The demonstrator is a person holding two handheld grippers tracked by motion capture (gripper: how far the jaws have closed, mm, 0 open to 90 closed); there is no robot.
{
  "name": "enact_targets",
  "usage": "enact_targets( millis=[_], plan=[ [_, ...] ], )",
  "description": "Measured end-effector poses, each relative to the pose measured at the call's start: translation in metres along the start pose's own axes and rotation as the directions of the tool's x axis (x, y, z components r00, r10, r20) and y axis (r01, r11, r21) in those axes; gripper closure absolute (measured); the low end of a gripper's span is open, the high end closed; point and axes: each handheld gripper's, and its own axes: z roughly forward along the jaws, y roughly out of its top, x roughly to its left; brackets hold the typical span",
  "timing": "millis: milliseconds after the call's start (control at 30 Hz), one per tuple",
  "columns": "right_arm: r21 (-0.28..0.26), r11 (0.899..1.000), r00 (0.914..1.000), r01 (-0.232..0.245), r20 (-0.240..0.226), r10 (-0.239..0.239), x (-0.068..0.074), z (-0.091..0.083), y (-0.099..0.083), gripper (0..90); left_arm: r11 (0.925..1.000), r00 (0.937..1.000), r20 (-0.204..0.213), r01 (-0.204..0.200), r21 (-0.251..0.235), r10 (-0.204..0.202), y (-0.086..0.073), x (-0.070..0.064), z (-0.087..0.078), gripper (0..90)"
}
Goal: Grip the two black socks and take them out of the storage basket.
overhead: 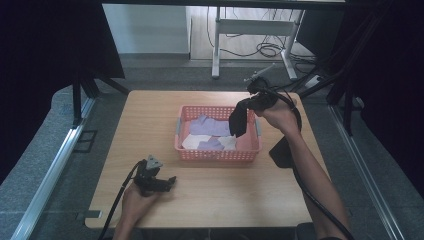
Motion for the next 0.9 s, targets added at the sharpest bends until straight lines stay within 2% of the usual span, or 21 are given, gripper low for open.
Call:
enact_targets(
  millis=[300, 533, 900],
  plan=[
    [-0.031, 0.999, 0.9996, -0.013, 0.023, 0.013, -0.009, -0.023, -0.005, 85.9, 1.0000, 1.0000, 0.001, 0.001, -0.001, -0.001, 0.000, 0.000, 0.000, 10.9],
    [-0.048, 0.998, 0.9974, -0.034, 0.062, 0.037, -0.022, -0.041, -0.011, 85.9, 1.0000, 1.0000, 0.001, 0.000, -0.001, 0.000, 0.000, 0.000, 0.000, 10.8],
    [-0.056, 0.994, 0.9868, -0.097, 0.124, 0.104, -0.048, -0.061, -0.033, 85.9, 1.0000, 1.0000, 0.000, 0.001, -0.001, -0.001, 0.000, 0.000, 0.000, 10.8]
  ],
)
